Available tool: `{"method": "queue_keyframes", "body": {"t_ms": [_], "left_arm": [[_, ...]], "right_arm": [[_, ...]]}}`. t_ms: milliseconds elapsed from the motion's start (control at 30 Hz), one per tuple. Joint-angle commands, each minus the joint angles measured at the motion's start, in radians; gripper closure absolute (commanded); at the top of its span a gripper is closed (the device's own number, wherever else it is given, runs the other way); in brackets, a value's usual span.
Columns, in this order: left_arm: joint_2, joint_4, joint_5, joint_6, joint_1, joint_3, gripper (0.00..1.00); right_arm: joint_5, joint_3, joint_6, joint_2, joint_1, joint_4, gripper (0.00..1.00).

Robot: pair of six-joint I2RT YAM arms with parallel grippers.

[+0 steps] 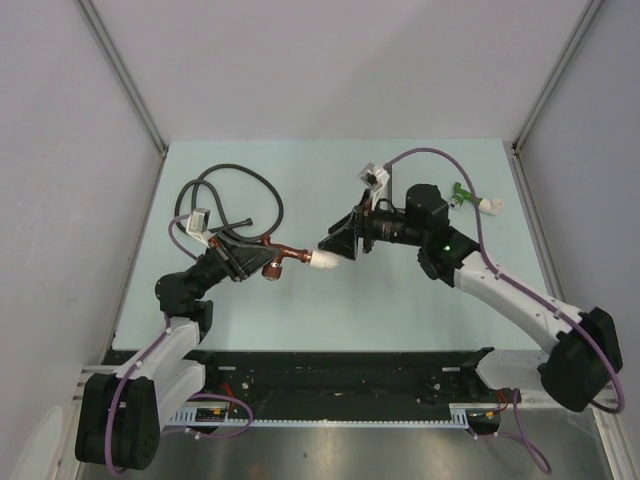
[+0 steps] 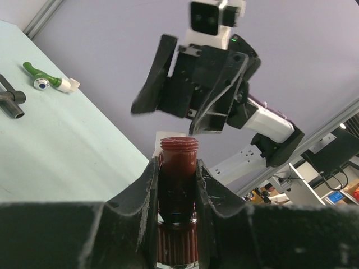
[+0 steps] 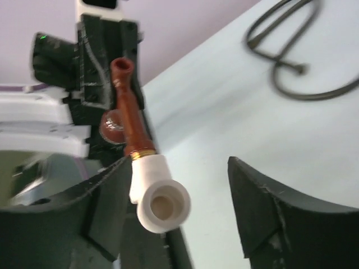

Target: Install the water faucets

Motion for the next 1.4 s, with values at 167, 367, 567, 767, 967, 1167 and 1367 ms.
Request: {"method": "queue_keyframes", "body": {"t_ms": [167,367,567,767,967,1167,1367], "left_arm": [[0.011,0.453,-0.007,-0.020,0.000,0.019,1.00],[0.028,0.453,-0.008,-0.035,0.002,0.018,1.00],[0.030,0.453,-0.008,-0.040,0.002,0.018,1.00],[0.027,0.451,-0.007,-0.041,0.002,0.019,1.00],[0.025,0.453,-0.004,-0.041,0.002,0.021,1.00],[0.022,0.453,-0.004,-0.040,0.002,0.022,1.00],[0.020,0.453,-0.004,-0.040,0.002,0.022,0.99]], "right_arm": [[0.599,0.039,-0.615,-0.263,0.226,-0.182,0.18],[0.795,-0.057,-0.952,-0.283,0.465,-0.129,0.18],[1.042,-0.134,-1.112,-0.225,0.593,-0.024,0.18],[1.131,-0.182,-1.179,-0.142,0.613,0.086,0.18],[1.113,-0.188,-1.169,-0.083,0.601,0.138,0.19],[0.904,-0.189,-1.031,-0.106,0.543,0.128,0.31],[0.634,-0.179,-0.873,-0.129,0.455,0.114,0.62]]}}
